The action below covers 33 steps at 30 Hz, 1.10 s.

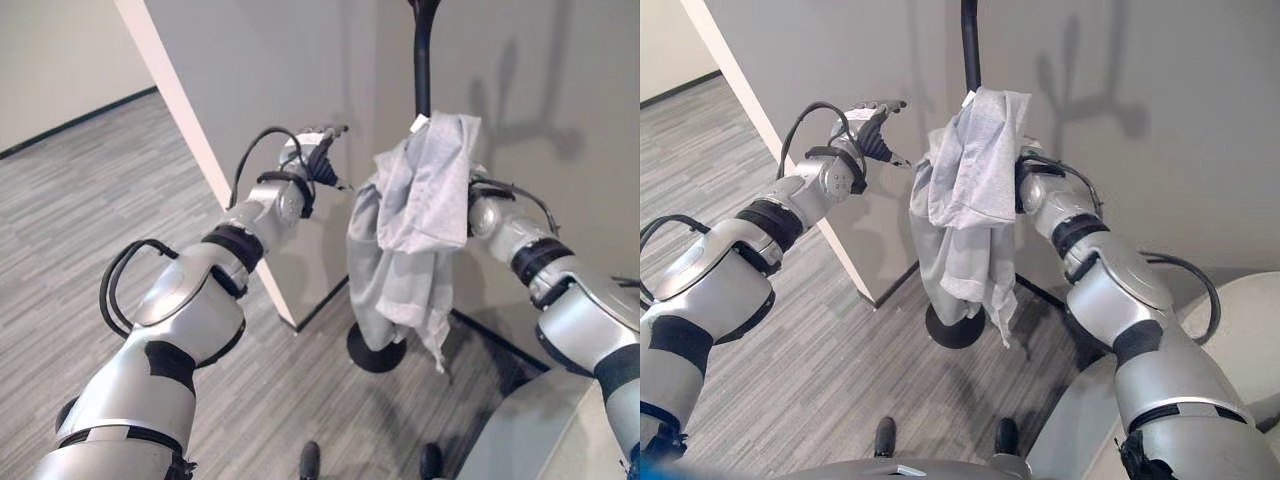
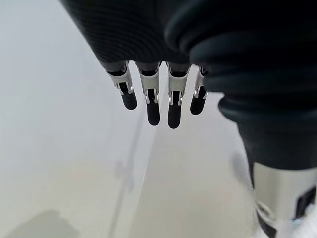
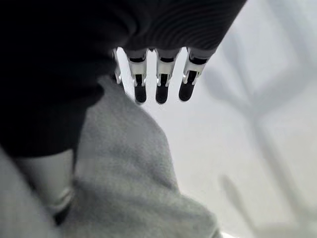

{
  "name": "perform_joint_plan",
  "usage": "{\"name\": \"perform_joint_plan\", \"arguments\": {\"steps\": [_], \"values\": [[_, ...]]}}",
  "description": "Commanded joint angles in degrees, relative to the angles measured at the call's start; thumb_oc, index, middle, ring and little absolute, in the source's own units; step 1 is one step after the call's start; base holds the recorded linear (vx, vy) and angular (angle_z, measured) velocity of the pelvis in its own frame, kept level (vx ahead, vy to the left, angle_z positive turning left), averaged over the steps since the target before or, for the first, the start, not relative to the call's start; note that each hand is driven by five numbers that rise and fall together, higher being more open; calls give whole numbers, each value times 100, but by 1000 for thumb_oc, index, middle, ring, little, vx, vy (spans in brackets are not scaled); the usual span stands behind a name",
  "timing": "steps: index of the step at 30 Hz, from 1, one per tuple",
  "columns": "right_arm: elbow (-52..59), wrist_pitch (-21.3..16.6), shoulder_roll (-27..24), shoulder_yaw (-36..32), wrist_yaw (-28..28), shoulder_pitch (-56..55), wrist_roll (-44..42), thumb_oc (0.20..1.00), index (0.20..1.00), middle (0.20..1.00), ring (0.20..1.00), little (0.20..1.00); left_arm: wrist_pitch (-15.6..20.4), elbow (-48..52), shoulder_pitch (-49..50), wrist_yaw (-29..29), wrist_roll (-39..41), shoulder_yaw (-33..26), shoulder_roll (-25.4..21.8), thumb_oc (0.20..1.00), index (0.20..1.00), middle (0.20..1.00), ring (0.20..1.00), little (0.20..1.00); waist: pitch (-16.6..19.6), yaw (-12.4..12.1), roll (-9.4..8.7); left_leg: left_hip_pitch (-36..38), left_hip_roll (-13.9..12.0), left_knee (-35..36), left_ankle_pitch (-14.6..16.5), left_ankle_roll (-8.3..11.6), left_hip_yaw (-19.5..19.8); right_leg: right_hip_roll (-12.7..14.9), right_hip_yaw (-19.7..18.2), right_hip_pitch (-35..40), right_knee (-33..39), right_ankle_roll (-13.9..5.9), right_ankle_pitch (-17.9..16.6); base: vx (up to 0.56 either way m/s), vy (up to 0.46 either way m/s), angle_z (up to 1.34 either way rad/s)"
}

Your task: Hang the clothes on the sofa on the clothes rack.

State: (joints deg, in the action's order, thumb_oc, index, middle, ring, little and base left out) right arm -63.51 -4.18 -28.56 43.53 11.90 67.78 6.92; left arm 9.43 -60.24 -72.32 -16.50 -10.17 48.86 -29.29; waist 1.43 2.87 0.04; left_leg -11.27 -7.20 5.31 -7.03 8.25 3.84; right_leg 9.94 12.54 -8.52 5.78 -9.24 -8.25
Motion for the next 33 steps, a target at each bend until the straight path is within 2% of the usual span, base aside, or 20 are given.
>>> {"name": "perform_joint_plan", "arguments": {"steps": [1,2,7,9,11,16,18,19,20,22,24,25,27,28,29,30,33], "values": [[540,-318,-845,-538,483,-180,-1094,1000,1000,1000,1000,1000,279,822,62,-473,827,-670,-1054,1000,1000,1000,1000,1000,-62,-176,-55,216,331,-31,299,-173,-346,81,-353,-174,-78,-518,289,38,16,-4],[554,-312,-847,-541,484,-194,-1091,1000,1000,1000,1000,1000,270,840,79,-472,823,-677,-1059,1000,1000,1000,1000,1000,-58,-176,-55,221,331,-31,300,-173,-347,81,-354,-170,-78,-518,291,37,21,-5],[1158,-416,-1322,-991,458,-975,-996,1000,1000,1000,1000,1000,409,1690,777,-458,851,-1180,-1729,1000,1000,1000,1000,1000,-35,-202,-112,345,307,-31,371,-174,-383,96,-324,-31,-78,-525,346,29,6,0],[1513,-430,-1542,-1307,432,-1515,-870,1000,1000,1000,1000,1000,438,2211,1392,-485,850,-1671,-2046,1000,1000,1000,1000,1000,-21,-247,-157,409,306,-31,408,-178,-378,103,-297,44,-78,-530,370,17,4,0],[1515,-442,-1591,-1384,426,-1652,-808,1000,1000,1000,1000,1000,460,2325,1585,-461,834,-1802,-2093,1000,1000,1000,1000,1000,-13,-267,-169,426,305,-31,421,-180,-374,105,-283,69,-78,-529,384,0,0,0],[1931,-487,-1785,-1815,373,-2290,-681,1000,1000,1000,1000,1000,531,2907,2617,-426,782,-2558,-2396,1000,1000,1000,1000,1000,-11,-328,-225,475,298,-31,447,-182,-358,121,-248,137,-78,-524,404,16,2,1],[2213,-515,-1832,-2121,377,-2716,-656,1000,1000,1000,1000,1000,553,3276,3376,-435,803,-3096,-2461,1000,1000,1000,1000,1000,-10,-367,-251,494,293,-31,460,-185,-356,131,-230,166,-78,-516,417,24,13,3],[2529,-592,-1795,-2571,393,-3223,-732,1000,1000,1000,1000,1000,607,3582,4271,-424,891,-3740,-2388,1000,1000,1000,1000,1000,-40,-422,-283,515,297,-31,475,-196,-347,137,-217,186,-78,-507,420,0,0,0],[2552,-584,-1793,-2564,393,-3243,-726,1000,1000,1000,1000,1000,596,3622,4335,-418,886,-3782,-2388,1000,1000,1000,1000,1000,-26,-410,-276,519,297,-31,477,-197,-348,137,-217,189,-78,-507,422,0,0,0],[3190,-696,-1644,-3236,295,-4204,-834,1000,1000,1000,1000,1000,633,3942,5742,-307,997,-4714,-2078,1000,1000,1000,1000,1000,-55,-447,-299,547,294,-31,499,-226,-339,141,-208,231,-78,-486,443,48,25,2],[3615,-789,-1368,-3734,143,-5097,-945,1000,1000,1000,1000,1000,612,4029,6819,-87,1075,-5215,-1601,1000,1000,1000,1000,1000,-49,-442,-316,587,288,-31,529,-255,-332,147,-197,275,-78,-466,466,58,38,5],[3912,-810,-1036,-3965,-10,-5716,-984,1000,1000,1000,1000,1000,569,3713,7452,130,1131,-5376,-1149,1000,1000,1000,1000,1000,-73,-442,-325,609,295,-31,534,-279,-330,145,-199,302,-78,-450,477,46,48,1],[3972,-794,-654,-4133,-143,-6217,-963,1000,1000,1000,1000,1000,505,3258,7984,418,1048,-5393,-748,1000,1000,1000,1000,1000,-100,-433,-329,622,301,-31,540,-312,-323,153,-193,315,-78,-444,477,43,51,1],[4021,-807,-232,-4183,-274,-6640,-990,1000,1000,1000,1000,1000,417,2718,8398,617,997,-5405,-369,1000,1000,1000,1000,1000,-139,-428,-325,659,302,-31,565,-338,-330,154,-184,352,-78,-438,489,26,41,0],[4027,-804,-230,-4186,-274,-6645,-989,1000,1000,1000,1000,1000,420,2716,8397,616,997,-5403,-371,1000,1000,1000,1000,1000,-120,-425,-333,630,313,-31,545,-341,-328,163,-185,323,-78,-439,475,22,55,-3],[3826,-828,176,-4201,-398,-7038,-1115,1000,1000,1000,1000,1000,369,2103,8670,768,977,-5341,-16,1000,1000,1000,1000,1000,-141,-422,-333,638,336,-31,558,-377,-325,177,-167,333,-78,-444,470,7,49,-2],[3217,-813,684,-3936,-463,-7258,-1267,1000,1000,1000,1000,1000,275,936,8636,912,1274,-5176,529,1000,1000,1000,1000,1000,-137,-417,-343,637,381,-31,556,-425,-336,203,-160,331,-78,-438,457,7,43,5]]}}
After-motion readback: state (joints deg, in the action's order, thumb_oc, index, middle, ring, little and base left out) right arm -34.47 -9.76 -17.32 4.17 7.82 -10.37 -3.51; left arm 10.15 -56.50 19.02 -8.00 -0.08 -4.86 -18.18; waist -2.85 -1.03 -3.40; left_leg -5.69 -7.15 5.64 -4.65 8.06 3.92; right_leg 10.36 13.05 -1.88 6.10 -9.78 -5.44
